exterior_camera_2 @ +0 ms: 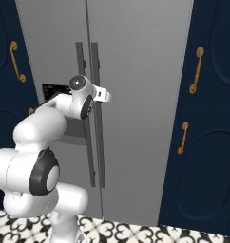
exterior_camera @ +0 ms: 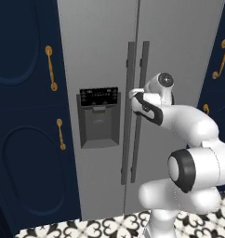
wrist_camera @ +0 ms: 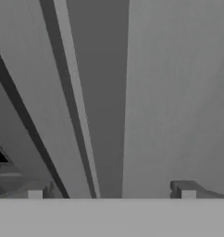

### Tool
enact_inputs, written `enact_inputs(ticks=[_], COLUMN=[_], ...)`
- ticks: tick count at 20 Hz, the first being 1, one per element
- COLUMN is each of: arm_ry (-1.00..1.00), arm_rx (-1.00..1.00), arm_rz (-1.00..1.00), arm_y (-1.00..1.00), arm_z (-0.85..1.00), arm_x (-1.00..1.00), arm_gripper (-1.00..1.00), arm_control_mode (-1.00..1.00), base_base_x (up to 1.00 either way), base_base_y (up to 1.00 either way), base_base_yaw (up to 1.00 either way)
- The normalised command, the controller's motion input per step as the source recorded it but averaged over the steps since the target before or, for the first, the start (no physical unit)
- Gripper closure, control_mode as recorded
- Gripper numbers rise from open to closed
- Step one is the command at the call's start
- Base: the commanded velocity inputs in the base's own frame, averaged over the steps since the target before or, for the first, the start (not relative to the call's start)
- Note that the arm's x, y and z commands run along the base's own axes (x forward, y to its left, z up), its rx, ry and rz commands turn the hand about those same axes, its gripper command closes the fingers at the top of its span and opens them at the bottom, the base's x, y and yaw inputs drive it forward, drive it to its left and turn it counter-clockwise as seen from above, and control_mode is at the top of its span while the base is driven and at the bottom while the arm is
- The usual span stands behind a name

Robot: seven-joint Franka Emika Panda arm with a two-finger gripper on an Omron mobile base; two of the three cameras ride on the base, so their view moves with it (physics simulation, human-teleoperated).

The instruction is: Take the strawberry from the fridge and place it on top of the pancake, located on the dining counter.

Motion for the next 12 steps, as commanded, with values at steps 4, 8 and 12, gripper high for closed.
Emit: enact_inputs(ticks=[4,8,12], arm_ry=[0.0,0.0,0.0], arm_rx=[0.0,0.0,0.0], arm_rz=[0.0,0.0,0.0], arm_y=[0.0,0.0,0.0], arm_z=[0.0,0.0,0.0], arm_x=[0.46,0.41,0.48], arm_gripper=[-1.0,-1.0,-1.0], arm_control_mode=[-1.0,-1.0,-1.0], base_base_x=[0.0,0.0,0.0], base_base_y=[0.0,0.0,0.0], base_base_yaw=[0.0,0.0,0.0])
